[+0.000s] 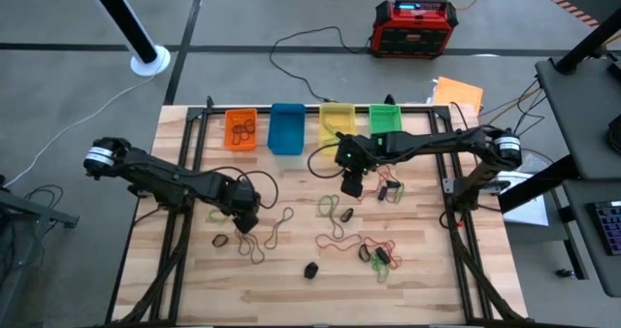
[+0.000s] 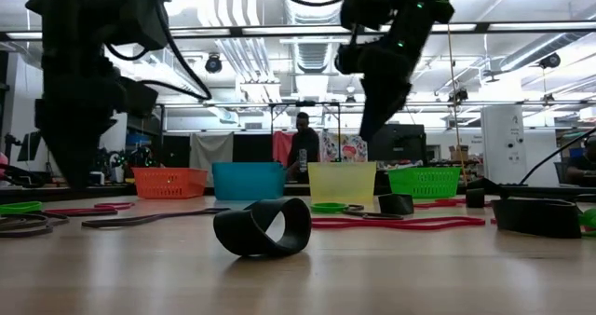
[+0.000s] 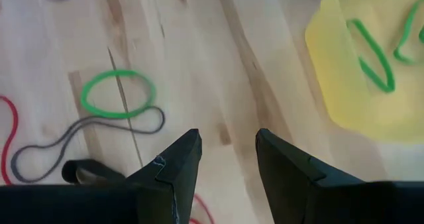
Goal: Sort rubber bands into baskets
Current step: Put the red rubber band into the green bin, then put the violet rubber band into the orange bin
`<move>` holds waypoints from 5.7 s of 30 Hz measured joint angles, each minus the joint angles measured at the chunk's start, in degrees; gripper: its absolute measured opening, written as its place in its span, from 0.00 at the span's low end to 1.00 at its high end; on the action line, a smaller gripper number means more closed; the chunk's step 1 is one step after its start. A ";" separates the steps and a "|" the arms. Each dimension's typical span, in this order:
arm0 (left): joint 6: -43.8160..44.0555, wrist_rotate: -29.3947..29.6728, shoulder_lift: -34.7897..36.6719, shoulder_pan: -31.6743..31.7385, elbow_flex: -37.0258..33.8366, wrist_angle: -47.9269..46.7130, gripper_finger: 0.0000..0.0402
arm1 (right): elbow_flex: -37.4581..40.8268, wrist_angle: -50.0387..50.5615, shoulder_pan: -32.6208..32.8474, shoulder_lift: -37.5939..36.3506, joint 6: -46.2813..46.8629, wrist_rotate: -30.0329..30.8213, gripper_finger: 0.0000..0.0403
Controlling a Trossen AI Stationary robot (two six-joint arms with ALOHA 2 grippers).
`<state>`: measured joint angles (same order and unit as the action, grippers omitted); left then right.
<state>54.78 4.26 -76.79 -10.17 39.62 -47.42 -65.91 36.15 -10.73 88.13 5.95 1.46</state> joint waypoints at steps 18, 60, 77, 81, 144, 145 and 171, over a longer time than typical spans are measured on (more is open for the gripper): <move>-2.92 6.50 -9.10 0.35 0.10 7.61 0.53 | 18.35 -22.26 -0.01 -21.30 1.65 0.01 0.33; -31.39 18.84 15.77 -0.43 -0.02 30.88 0.00 | 21.40 -57.88 5.33 -5.18 -8.10 -0.20 0.31; -42.75 17.28 8.93 3.88 -0.02 52.07 0.00 | 18.75 -90.88 5.99 10.89 -9.38 -7.06 0.65; -43.80 14.11 6.23 5.10 0.02 58.74 0.00 | 15.09 -90.85 5.93 14.85 -8.32 -6.98 0.64; -60.43 0.36 15.69 28.17 0.11 40.92 0.54 | -4.86 10.93 -30.96 3.28 5.85 6.18 0.02; -60.66 0.21 15.67 28.17 0.11 40.99 0.54 | -4.83 11.10 -31.05 3.79 5.64 6.45 0.02; -47.52 -2.06 11.46 28.01 0.13 40.52 0.54 | -5.03 5.11 -31.95 7.33 6.14 13.47 0.29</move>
<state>7.26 2.19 -65.34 17.84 39.75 -6.90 -70.94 41.25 -42.67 95.46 12.09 14.93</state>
